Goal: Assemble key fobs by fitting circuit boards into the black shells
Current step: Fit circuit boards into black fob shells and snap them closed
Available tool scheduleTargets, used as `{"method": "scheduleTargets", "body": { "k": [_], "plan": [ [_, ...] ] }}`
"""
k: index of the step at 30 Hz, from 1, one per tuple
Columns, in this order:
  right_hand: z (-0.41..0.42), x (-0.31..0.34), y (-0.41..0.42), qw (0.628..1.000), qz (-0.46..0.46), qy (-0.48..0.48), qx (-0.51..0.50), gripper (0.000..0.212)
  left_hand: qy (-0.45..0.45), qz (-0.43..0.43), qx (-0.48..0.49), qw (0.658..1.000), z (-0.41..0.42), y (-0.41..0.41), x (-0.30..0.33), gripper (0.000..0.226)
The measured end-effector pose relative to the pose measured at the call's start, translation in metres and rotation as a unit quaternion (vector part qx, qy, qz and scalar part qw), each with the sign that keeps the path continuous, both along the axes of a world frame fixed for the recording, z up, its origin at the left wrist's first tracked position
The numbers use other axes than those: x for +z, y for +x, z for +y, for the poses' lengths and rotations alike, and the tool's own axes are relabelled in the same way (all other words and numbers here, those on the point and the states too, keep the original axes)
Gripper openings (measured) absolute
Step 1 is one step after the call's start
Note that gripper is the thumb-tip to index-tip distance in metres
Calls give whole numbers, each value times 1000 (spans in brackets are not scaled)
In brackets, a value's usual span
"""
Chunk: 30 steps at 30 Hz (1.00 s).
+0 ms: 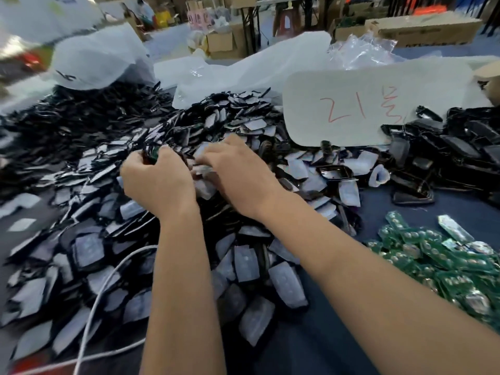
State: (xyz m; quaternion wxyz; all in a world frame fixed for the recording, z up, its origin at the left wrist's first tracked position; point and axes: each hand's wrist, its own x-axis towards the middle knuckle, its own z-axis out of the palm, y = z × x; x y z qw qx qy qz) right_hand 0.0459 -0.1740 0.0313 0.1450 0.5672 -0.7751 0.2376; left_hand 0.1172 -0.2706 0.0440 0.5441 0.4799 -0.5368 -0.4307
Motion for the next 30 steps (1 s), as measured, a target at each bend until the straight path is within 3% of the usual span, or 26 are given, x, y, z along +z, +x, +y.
{"method": "scheduleTargets", "body": {
  "k": [6, 10, 13, 15, 17, 19, 20, 25, 28, 30],
  "plan": [
    [-17, 6, 5, 998, 43, 35, -25, 16, 0, 2, 5, 1000, 2, 3, -3, 37],
    [-8, 3, 2, 997, 3, 2, -78, 16, 18, 99, -27, 995, 9, -2, 4, 25],
    [20, 4, -9, 983, -121, -92, -103, 20, 4, 80, -76, 994, 17, -13, 7, 20],
    [53, 4, -23, 943, -252, -187, -112, 23, -3, 83, -127, 989, 35, -28, 4, 32],
    [92, 3, -36, 864, -396, -284, -129, 12, -28, 89, -201, 975, 66, -43, -2, 50],
    [132, -2, -51, 783, -484, -360, -153, 12, -64, 48, -289, 954, 104, -63, -12, 38],
    [152, -5, -59, 759, -503, -378, -165, 13, -73, 13, -332, 940, 123, -73, -17, 32],
    [247, -22, -83, 715, -529, -403, -216, 12, -56, -90, -491, 865, 204, -115, -45, 27],
    [285, -31, -87, 703, -545, -404, -212, 14, -75, -109, -575, 808, 226, -125, -54, 24],
    [302, -36, -88, 675, -580, -415, -191, 23, -70, -97, -632, 766, 232, -128, -60, 24]
  ]
}}
